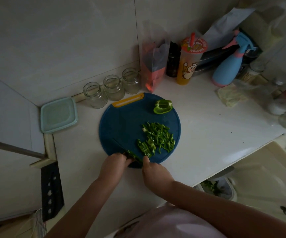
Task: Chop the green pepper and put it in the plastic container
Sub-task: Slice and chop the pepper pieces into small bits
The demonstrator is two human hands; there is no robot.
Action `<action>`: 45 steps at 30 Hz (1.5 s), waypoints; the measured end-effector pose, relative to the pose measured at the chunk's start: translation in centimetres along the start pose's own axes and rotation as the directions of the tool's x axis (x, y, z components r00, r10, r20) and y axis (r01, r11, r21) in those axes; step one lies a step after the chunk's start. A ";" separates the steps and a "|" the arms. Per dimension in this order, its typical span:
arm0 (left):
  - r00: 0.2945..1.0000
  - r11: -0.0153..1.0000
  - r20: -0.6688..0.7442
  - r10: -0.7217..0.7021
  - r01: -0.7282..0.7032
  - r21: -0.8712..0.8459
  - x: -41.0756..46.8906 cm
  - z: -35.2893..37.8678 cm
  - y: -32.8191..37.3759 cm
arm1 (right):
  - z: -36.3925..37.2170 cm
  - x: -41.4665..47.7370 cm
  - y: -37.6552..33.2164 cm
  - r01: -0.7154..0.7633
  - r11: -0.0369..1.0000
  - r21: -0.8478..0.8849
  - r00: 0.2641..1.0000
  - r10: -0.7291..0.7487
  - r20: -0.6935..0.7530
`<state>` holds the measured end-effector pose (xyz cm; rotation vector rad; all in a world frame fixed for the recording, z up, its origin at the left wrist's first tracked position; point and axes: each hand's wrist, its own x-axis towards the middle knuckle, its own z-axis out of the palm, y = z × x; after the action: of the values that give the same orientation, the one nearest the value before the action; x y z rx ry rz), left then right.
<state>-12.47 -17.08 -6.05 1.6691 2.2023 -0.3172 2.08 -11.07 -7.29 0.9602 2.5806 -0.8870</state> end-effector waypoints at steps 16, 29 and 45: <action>0.976 0.933 -0.038 -0.213 0.192 -0.303 0.6 1.3 0.1 | -2.6 4.3 -2.0 -0.038 0.990 0.134 0.990 0.019 0.142; 0.904 0.920 -0.391 -0.175 0.008 -0.393 0.0 2.8 0.0 | -7.5 3.1 2.0 -0.350 0.544 0.762 0.934 0.266 0.239; 0.808 0.958 -0.561 -0.183 0.019 -0.285 0.2 3.8 0.4 | -5.4 0.3 1.9 0.029 0.948 0.316 0.993 0.010 -0.120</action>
<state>-11.59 -18.25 -9.58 1.6424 2.6157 0.5319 3.00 -6.38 -4.03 1.1161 2.5903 -1.3161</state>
